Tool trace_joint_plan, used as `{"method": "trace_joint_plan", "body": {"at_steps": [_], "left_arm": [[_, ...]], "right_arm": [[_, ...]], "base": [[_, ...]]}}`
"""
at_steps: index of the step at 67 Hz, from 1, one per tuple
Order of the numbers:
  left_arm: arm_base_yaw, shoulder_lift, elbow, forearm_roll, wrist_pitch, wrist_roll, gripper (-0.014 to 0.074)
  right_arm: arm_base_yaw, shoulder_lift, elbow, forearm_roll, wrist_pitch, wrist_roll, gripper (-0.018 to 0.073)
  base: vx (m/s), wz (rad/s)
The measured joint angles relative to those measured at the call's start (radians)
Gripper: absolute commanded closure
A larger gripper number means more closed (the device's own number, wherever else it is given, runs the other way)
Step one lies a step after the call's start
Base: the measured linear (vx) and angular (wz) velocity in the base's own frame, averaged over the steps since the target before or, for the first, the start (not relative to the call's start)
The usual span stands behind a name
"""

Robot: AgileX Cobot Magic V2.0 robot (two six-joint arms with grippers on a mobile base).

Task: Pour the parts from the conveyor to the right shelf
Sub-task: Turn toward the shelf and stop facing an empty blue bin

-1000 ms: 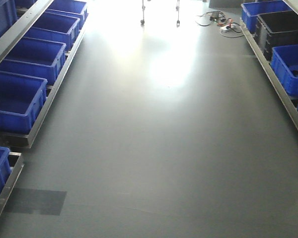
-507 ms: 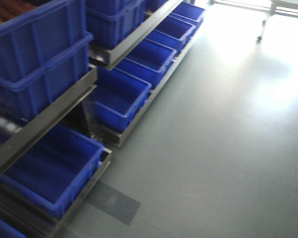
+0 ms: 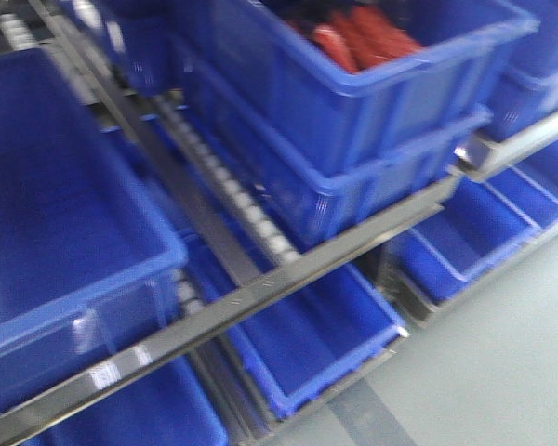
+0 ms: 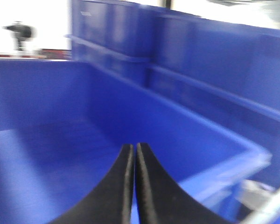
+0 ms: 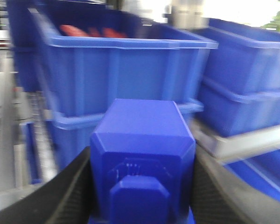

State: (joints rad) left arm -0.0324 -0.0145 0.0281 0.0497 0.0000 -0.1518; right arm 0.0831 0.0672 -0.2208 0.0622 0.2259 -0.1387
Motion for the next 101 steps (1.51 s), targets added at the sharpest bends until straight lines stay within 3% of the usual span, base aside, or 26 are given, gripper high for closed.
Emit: {"method": "trace_joint_plan", "body": {"at_steps": [41, 101], "left_arm": [[0.0, 0.0, 0.0, 0.0, 0.0, 0.0, 0.0603], [0.0, 0.0, 0.0, 0.0, 0.0, 0.0, 0.0603]], "right_arm": [[0.0, 0.0, 0.0, 0.0, 0.0, 0.0, 0.0564], [0.0, 0.0, 0.0, 0.0, 0.0, 0.0, 0.0564]], "base": [[0.1, 0.67], [0.13, 0.11]]}}
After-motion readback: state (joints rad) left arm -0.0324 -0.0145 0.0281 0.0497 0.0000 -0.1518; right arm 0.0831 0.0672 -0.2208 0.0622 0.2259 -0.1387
